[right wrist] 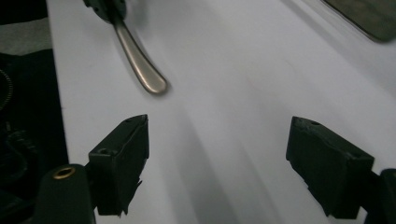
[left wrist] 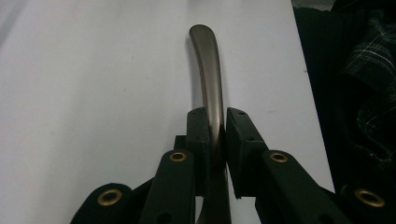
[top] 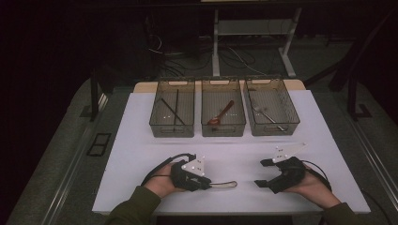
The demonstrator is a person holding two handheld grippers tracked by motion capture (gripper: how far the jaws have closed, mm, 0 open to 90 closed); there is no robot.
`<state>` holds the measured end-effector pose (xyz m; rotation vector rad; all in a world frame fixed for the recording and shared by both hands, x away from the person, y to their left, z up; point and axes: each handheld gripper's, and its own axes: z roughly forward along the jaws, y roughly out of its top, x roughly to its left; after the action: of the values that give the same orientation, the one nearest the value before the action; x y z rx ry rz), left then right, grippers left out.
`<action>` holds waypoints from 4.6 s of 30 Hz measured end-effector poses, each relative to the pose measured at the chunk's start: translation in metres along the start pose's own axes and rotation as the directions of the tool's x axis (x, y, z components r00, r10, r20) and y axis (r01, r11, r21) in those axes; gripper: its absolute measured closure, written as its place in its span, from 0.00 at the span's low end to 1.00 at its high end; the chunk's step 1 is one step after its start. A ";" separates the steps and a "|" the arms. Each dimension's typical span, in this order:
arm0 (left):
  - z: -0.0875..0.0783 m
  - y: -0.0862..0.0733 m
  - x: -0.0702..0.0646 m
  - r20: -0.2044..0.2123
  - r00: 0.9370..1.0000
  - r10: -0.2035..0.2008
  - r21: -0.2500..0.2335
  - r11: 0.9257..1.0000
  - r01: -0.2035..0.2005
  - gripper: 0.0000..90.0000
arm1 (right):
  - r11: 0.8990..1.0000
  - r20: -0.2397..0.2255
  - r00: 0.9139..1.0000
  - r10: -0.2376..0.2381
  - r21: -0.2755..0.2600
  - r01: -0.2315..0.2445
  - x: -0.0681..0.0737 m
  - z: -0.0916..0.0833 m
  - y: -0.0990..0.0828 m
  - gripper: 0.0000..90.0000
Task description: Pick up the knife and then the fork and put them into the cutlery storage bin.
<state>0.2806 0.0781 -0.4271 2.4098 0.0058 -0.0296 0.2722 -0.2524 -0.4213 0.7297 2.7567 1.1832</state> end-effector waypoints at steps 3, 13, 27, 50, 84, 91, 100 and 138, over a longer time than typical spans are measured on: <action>-0.003 0.005 0.000 -0.006 1.000 0.019 -0.006 1.000 -0.019 0.88 | 1.000 -0.027 0.999 -0.027 0.011 0.027 0.003 0.003 0.011 0.23; -0.001 0.030 -0.001 0.007 0.997 0.078 -0.005 0.997 -0.078 0.88 | 0.977 -0.147 0.970 -0.195 0.055 0.205 0.018 0.020 0.051 0.40; 0.004 0.059 0.002 0.031 0.990 0.139 -0.020 0.990 -0.139 0.88 | 0.928 -0.240 0.925 -0.294 0.160 0.336 0.039 0.059 0.072 0.74; -0.004 0.048 0.013 -0.021 0.999 0.028 -0.051 0.998 -0.029 0.69 | 0.950 -0.210 0.944 -0.255 0.126 0.284 0.021 0.056 0.063 0.86; -0.048 -0.053 -0.011 -0.359 0.814 -0.457 -0.339 0.876 0.342 0.14 | 0.991 0.136 0.990 0.038 -0.129 -0.020 -0.066 -0.061 0.058 0.86; -0.049 -0.061 -0.011 -0.375 0.787 -0.490 -0.357 0.860 0.365 0.00 | 0.979 0.231 0.964 0.133 -0.182 -0.091 -0.096 -0.078 0.062 0.86; -0.047 -0.062 -0.009 -0.376 0.794 -0.478 -0.334 0.869 0.365 0.00 | 0.945 0.339 0.893 0.297 -0.239 -0.224 -0.145 -0.086 0.057 0.86; -0.041 -0.063 -0.008 -0.357 0.822 -0.444 -0.312 0.886 0.343 0.00 | 0.906 0.385 0.821 0.422 -0.219 -0.362 -0.191 -0.038 0.058 0.41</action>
<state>0.2727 0.1522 -0.4383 2.0919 0.6789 0.2858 0.4562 -0.3279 -0.3799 1.4021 2.2006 1.0877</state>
